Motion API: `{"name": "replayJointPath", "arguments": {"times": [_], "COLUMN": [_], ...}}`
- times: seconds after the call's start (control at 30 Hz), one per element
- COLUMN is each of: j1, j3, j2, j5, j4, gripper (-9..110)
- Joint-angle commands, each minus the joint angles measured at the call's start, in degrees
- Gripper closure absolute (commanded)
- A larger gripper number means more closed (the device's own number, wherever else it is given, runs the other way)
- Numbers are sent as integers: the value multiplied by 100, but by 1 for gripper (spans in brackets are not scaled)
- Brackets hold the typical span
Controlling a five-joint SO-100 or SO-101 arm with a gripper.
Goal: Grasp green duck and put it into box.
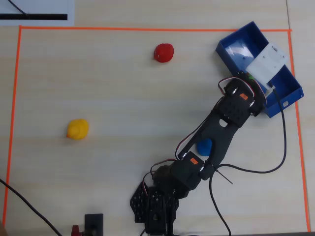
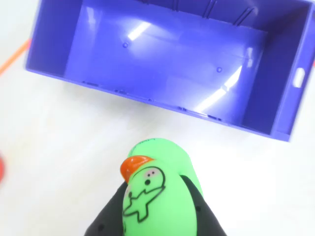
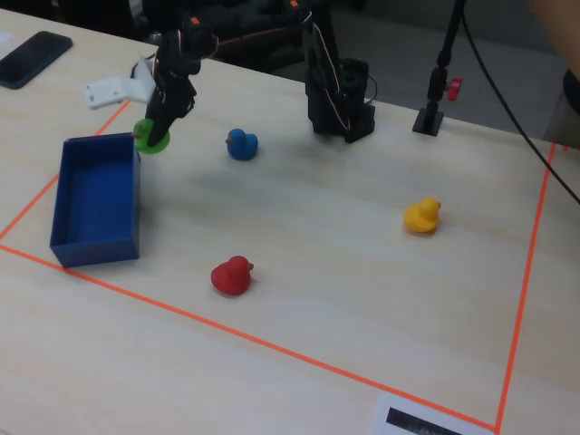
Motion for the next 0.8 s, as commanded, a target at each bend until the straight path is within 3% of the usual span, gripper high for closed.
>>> {"name": "replayJointPath", "arguments": {"times": [0.0,0.33,0.77], "j1": [-35,114,35], "j3": [-1362,-3709,-6249], "j2": [-773,-3788,-5212], "j5": [35,-378,18], "j4": [-229,-1503,-598], "gripper": [101,101,96]}}
